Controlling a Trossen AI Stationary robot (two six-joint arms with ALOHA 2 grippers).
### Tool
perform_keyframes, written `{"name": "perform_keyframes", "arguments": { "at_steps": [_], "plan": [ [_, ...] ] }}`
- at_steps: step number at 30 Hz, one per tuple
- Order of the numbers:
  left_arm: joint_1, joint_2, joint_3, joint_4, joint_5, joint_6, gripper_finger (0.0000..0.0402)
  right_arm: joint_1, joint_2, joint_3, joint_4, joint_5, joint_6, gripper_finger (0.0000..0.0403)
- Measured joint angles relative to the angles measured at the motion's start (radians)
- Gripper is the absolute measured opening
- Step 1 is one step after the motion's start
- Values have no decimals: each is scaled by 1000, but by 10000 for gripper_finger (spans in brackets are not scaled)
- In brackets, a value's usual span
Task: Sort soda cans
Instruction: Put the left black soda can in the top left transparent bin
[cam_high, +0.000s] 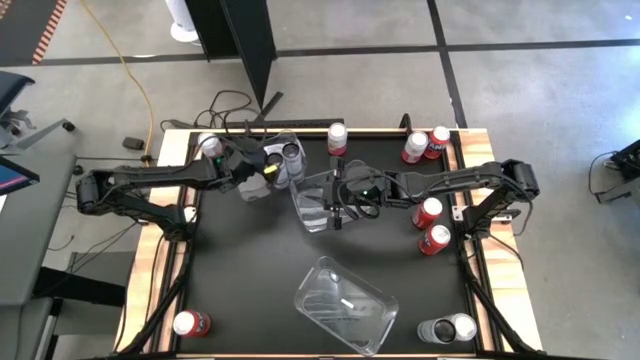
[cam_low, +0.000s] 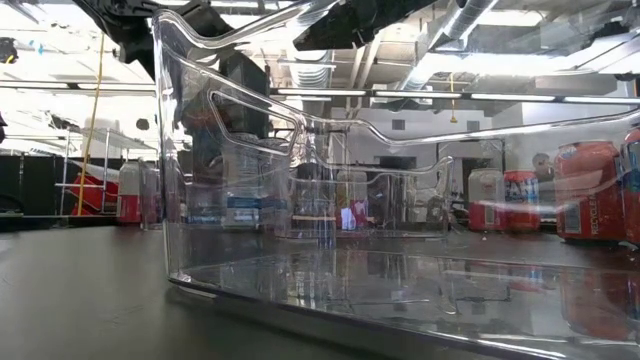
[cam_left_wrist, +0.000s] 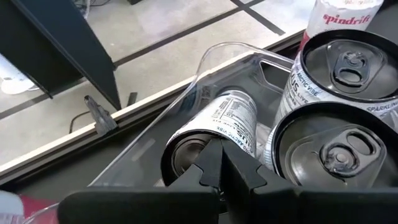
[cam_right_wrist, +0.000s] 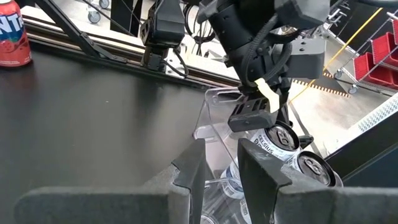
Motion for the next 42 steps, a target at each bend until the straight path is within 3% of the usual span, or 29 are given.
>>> {"name": "perform_keyframes", "arguments": {
  "at_steps": [42],
  "plan": [
    [123, 2, -2, 144, 167, 102, 0, 0, 0, 0, 8, 0, 0, 113]
  ]
}}
